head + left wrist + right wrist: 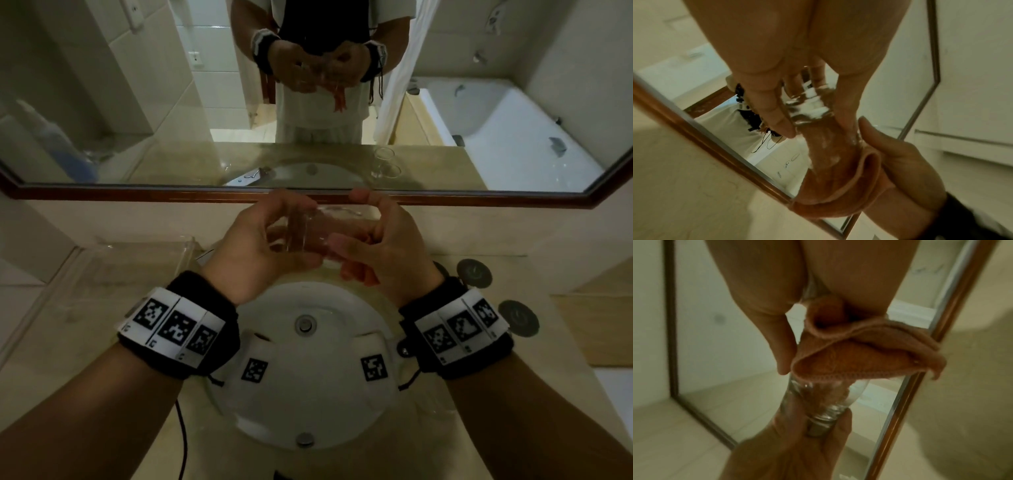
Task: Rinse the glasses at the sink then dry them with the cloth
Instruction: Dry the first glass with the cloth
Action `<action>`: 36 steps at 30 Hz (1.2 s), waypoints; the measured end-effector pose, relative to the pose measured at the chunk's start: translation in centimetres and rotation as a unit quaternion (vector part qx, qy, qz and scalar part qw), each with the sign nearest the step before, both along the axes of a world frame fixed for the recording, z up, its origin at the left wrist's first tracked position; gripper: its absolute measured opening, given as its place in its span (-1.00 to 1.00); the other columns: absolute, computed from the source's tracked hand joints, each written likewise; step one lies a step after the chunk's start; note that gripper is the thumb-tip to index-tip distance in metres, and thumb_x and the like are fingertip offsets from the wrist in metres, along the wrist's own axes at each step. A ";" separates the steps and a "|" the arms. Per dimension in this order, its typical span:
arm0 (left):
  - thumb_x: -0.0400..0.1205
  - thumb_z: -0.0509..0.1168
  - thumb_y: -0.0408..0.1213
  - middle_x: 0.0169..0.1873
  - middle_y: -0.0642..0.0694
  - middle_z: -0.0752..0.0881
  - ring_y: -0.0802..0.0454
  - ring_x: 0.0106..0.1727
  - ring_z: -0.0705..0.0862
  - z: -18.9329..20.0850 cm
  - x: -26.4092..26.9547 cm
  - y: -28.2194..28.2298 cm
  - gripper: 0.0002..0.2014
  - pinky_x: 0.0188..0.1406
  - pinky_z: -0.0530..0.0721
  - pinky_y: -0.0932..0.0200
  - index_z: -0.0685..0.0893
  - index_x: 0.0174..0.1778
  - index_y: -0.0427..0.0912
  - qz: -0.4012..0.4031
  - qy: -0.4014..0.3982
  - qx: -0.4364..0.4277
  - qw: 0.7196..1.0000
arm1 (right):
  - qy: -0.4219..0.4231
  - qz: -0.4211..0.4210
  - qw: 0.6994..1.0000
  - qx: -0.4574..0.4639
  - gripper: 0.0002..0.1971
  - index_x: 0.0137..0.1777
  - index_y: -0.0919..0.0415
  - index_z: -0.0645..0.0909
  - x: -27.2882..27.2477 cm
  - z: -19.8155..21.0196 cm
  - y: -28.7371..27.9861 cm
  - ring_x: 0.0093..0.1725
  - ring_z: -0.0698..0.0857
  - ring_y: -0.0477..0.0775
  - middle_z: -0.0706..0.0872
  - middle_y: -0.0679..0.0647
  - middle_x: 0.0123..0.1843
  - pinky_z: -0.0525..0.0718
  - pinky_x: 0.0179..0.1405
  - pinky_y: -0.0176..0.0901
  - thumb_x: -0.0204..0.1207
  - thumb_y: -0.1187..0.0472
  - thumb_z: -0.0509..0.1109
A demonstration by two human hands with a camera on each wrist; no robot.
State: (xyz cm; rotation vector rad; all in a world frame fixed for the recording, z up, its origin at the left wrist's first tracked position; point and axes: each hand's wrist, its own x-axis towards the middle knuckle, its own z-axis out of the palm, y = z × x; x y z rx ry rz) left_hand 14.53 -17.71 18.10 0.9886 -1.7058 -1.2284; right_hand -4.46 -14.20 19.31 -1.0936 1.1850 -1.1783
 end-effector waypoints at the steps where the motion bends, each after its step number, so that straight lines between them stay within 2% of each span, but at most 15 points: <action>1: 0.23 0.63 -0.52 0.19 0.01 0.77 0.05 0.19 0.78 0.1 0.0 0.0 -0.40 0.06 0.79 0.11 0.68 0.13 0.01 -0.016 -0.012 -0.027 0.999 | -0.016 -0.003 1.000 0.003 -0.31 0.42 0.11 0.38 0.0 0.0 0.0 -0.62 0.65 -0.01 0.77 0.04 -0.42 0.63 -0.40 0.00 0.34 0.27 0.63; 3: 0.19 0.59 -0.73 0.24 0.04 0.73 0.15 0.22 0.76 0.1 -0.1 0.1 -0.32 0.04 0.76 0.20 0.67 0.13 -0.07 -0.025 -0.008 -0.050 0.998 | -0.044 -0.003 0.999 0.005 -0.26 0.43 0.16 0.38 0.2 0.1 0.1 -0.65 0.63 0.05 0.77 0.18 -0.37 0.61 -0.39 0.06 0.25 0.18 0.62; 5: 0.22 0.59 -0.72 0.24 0.02 0.73 0.11 0.20 0.77 0.0 -0.3 0.1 -0.30 0.05 0.76 0.18 0.65 0.22 -0.09 -0.017 0.020 -0.035 0.999 | -0.048 -0.005 0.999 -0.003 -0.28 0.43 0.18 0.38 0.3 0.2 0.3 -0.63 0.63 0.03 0.78 0.23 -0.29 0.65 -0.49 -0.05 0.29 0.26 0.62; 7: 0.33 0.63 -0.40 0.18 -0.04 0.75 -0.10 0.18 0.78 -0.2 -0.6 0.1 -0.36 0.09 0.77 0.05 0.64 0.33 -0.01 0.019 0.079 0.045 0.996 | -0.020 -0.004 1.000 -0.020 -0.34 0.42 0.14 0.38 0.3 0.2 0.4 -0.58 0.67 -0.05 0.79 0.05 -0.34 0.68 -0.52 -0.11 0.38 0.36 0.61; 9: 0.46 0.52 -0.03 0.15 -0.17 0.79 -0.30 0.19 0.76 -0.2 -0.8 -0.2 -0.48 0.12 0.73 -0.12 0.69 0.34 -0.05 0.053 0.122 0.160 0.978 | 0.012 -0.002 0.999 -0.040 -0.34 0.41 0.08 0.36 0.4 0.2 0.5 -0.52 0.70 -0.17 0.79 -0.11 -0.41 0.69 -0.52 -0.19 0.40 0.40 0.60; 11: 0.52 0.40 0.16 0.10 -0.18 0.84 -0.22 0.11 0.81 0.1 -1.1 0.1 -0.48 0.10 0.78 -0.17 0.75 0.26 -0.12 0.069 0.108 0.207 0.970 | 0.035 0.007 0.998 -0.050 -0.33 0.40 0.06 0.33 0.6 0.2 0.7 -0.47 0.73 -0.20 0.80 -0.18 -0.39 0.69 -0.51 -0.28 0.42 0.45 0.58; 15: 0.62 0.46 -0.21 -0.18 0.06 0.85 0.07 -0.11 0.82 0.4 -1.1 0.6 -0.85 -0.14 0.79 0.11 0.75 0.07 -0.11 0.055 0.055 0.106 0.991 | 0.026 0.017 0.999 -0.039 -0.31 0.43 0.10 0.35 0.3 -0.1 0.8 -0.52 0.70 -0.18 0.78 -0.13 -0.41 0.63 -0.57 -0.28 0.40 0.46 0.59; 17: 0.42 0.61 -0.30 -0.01 0.11 0.83 0.11 0.03 0.82 0.5 -0.4 0.7 -0.61 -0.03 0.78 0.16 0.72 0.14 -0.01 0.019 0.001 0.001 1.000 | 0.001 -0.006 1.000 -0.026 -0.31 0.43 0.11 0.40 -0.2 -0.2 0.8 -0.60 0.64 -0.11 0.76 -0.05 -0.46 0.58 -0.62 -0.27 0.36 0.40 0.62; 20: 0.24 0.62 -0.42 0.28 0.06 0.74 -0.03 0.26 0.76 0.5 -0.2 0.5 -0.38 0.15 0.78 -0.09 0.70 0.22 0.04 -0.011 -0.027 -0.050 0.998 | -0.033 -0.010 0.999 -0.019 -0.24 0.44 0.14 0.42 -0.2 -0.1 0.8 -0.61 0.66 -0.05 0.78 0.01 -0.43 0.63 -0.54 -0.17 0.20 0.23 0.63; 22: 0.24 0.60 -0.41 0.29 0.02 0.72 -0.04 0.28 0.75 0.1 -0.6 0.6 -0.32 0.18 0.76 -0.10 0.64 0.32 -0.08 0.010 0.028 -0.016 0.999 | -0.042 -0.008 0.999 -0.030 -0.19 0.45 0.16 0.40 0.2 0.1 0.8 -0.58 0.68 -0.02 0.81 0.06 -0.36 0.70 -0.46 -0.06 0.17 0.22 0.63; 24: 0.32 0.60 -0.22 0.25 -0.17 0.75 -0.17 0.24 0.76 0.3 -1.2 0.9 -0.32 0.23 0.74 -0.19 0.59 0.39 -0.16 0.052 0.103 0.073 0.991 | -0.050 -0.012 0.998 -0.037 -0.23 0.44 0.15 0.39 0.4 0.2 0.8 -0.54 0.71 -0.02 0.82 0.08 -0.30 0.72 -0.48 -0.06 0.23 0.31 0.64; 27: 0.58 0.46 -0.12 0.15 -0.30 0.81 -0.16 0.12 0.82 0.7 -1.8 1.4 -0.56 0.29 0.73 -0.23 0.67 0.32 -0.26 0.073 0.142 0.185 0.970 | -0.033 -0.003 0.999 -0.038 -0.24 0.44 0.09 0.37 0.5 -0.1 0.9 -0.52 0.72 -0.04 0.84 0.07 -0.27 0.72 -0.51 -0.10 0.30 0.44 0.64; 30: 0.49 0.46 -0.09 -0.01 -0.24 0.86 -0.10 -0.03 0.83 0.5 -2.0 1.6 -0.57 0.12 0.79 -0.11 0.74 0.21 -0.27 0.078 0.156 0.189 0.966 | -0.029 0.033 0.998 -0.037 -0.13 0.48 0.07 0.34 0.5 -0.5 1.0 -0.43 0.76 0.14 0.87 0.17 -0.06 0.74 -0.48 0.00 0.23 0.50 0.67; 33: 0.36 0.60 -0.29 -0.12 -0.16 0.86 -0.07 -0.13 0.83 0.3 -1.4 1.1 -0.57 -0.06 0.80 0.02 0.75 0.16 -0.21 0.102 0.189 0.140 0.967 | -0.050 0.069 0.996 -0.030 -0.06 0.54 0.08 0.32 0.2 -0.9 0.9 -0.39 0.78 0.16 0.83 0.26 0.08 0.75 -0.41 0.09 0.15 0.53 0.58; 36: 0.34 0.58 -0.46 -0.22 -0.16 0.84 0.03 -0.31 0.81 0.3 -0.8 0.5 -0.56 -0.29 0.76 0.22 0.72 0.14 -0.33 0.127 0.273 0.159 0.940 | -0.101 0.068 0.992 -0.016 -0.08 0.58 0.17 0.31 -0.3 -1.0 0.6 -0.21 0.84 0.23 0.83 0.24 0.08 0.80 -0.26 0.46 0.18 0.57 0.52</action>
